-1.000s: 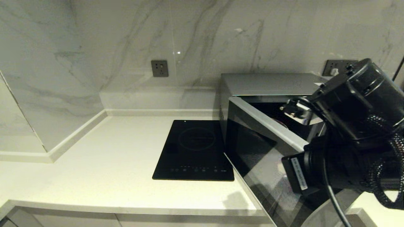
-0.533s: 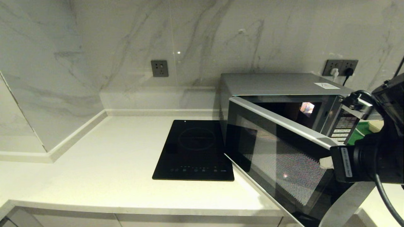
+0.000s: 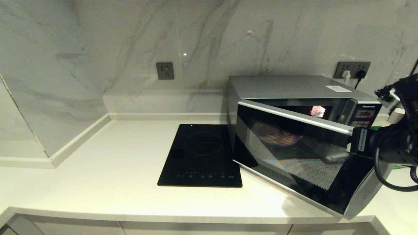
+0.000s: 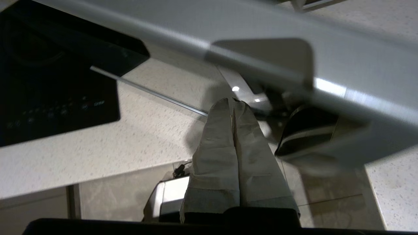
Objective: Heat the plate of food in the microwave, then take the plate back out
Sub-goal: Close the microwave oven
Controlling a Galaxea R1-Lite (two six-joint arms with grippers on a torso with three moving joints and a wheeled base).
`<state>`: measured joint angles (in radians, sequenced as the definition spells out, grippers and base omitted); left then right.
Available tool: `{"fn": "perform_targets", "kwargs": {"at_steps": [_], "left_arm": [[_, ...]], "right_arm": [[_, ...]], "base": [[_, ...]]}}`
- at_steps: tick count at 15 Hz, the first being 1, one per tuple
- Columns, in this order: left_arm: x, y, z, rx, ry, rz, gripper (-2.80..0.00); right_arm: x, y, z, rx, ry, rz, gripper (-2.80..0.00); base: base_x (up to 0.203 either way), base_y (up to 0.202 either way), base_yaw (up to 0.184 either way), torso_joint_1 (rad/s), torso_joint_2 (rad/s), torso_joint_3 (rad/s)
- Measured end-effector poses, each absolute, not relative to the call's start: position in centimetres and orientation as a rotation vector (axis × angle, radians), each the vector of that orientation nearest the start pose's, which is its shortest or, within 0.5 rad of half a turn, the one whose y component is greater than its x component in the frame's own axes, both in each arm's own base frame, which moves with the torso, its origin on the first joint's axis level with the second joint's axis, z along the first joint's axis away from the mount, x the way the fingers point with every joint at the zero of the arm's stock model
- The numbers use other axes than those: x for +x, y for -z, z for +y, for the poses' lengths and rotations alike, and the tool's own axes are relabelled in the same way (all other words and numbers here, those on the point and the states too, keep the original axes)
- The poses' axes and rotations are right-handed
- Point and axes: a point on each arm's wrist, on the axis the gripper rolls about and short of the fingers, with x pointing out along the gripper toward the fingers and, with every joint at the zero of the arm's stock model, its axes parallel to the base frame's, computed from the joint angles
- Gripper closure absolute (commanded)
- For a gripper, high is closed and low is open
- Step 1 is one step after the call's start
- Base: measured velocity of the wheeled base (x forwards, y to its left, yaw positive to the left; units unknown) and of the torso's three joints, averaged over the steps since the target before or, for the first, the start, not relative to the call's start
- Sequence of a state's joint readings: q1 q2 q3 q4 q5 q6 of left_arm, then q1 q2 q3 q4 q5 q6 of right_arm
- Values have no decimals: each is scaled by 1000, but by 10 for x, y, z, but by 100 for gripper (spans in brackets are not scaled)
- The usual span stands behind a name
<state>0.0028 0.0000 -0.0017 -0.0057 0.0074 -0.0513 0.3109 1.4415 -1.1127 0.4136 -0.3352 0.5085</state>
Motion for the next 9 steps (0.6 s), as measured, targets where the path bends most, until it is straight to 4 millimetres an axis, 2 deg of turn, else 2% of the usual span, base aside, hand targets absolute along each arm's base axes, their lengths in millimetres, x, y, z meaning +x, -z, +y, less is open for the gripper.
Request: {"fn": "perform_targets", "kwargs": {"at_steps": [9], "left_arm": [[-23, -77, 0, -51, -10, -8, 0]], "right_arm": [[272, -226, 53, 430, 308, 581, 0]], "base": [[0, 0, 0, 0, 0, 0]]}}
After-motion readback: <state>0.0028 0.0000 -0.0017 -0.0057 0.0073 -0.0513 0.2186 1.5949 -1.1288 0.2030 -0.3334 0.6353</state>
